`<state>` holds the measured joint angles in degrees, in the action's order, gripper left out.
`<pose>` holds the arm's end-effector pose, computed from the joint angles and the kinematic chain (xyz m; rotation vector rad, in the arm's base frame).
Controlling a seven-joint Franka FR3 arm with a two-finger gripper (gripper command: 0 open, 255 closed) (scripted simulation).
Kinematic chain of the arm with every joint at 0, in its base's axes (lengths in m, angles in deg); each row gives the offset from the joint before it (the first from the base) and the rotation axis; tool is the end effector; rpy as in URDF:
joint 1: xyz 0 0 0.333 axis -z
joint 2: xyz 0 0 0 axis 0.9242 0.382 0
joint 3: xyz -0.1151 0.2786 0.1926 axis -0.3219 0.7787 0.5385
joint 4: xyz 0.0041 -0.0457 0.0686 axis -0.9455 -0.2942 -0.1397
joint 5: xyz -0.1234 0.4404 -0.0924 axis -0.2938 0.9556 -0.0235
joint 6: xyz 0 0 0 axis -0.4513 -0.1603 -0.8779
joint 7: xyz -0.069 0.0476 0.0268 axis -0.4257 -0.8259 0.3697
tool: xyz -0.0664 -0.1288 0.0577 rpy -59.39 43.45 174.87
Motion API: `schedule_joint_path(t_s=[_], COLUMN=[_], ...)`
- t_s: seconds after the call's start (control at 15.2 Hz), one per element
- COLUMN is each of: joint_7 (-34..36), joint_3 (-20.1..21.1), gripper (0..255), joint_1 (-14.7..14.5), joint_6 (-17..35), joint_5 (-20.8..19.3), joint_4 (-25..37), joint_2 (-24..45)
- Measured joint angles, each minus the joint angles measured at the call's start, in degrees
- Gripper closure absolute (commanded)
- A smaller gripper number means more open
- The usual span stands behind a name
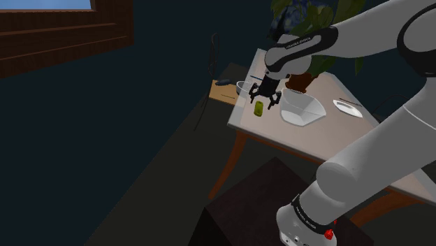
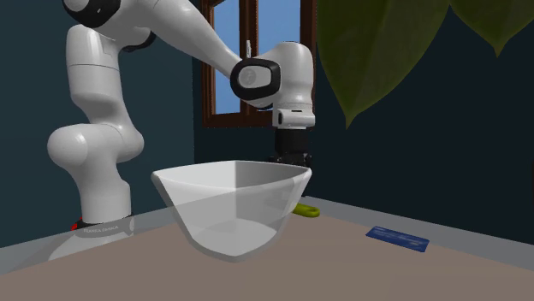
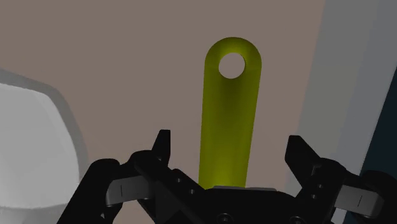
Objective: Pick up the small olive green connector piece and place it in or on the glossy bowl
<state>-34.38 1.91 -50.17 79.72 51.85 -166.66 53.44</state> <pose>0.5016 -0.2355 0.3174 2.7556 -1.4815 -0.0252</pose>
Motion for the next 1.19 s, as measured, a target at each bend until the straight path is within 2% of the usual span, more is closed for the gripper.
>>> schedule_joint_path(t_s=[0.53, 0.59, 1.19], joint_7=[-0.18, -0.18, -0.15], joint_3=[-0.09, -0.09, 0.07], gripper=[0, 255, 255], joint_1=[0.06, 0.06, -0.06], joint_6=[2.06, 2.06, 2.16], joint_5=[0.13, 0.13, 0.21], joint_4=[-0.94, -0.94, -0.83], joint_2=[1.11, 1.11, 0.63])
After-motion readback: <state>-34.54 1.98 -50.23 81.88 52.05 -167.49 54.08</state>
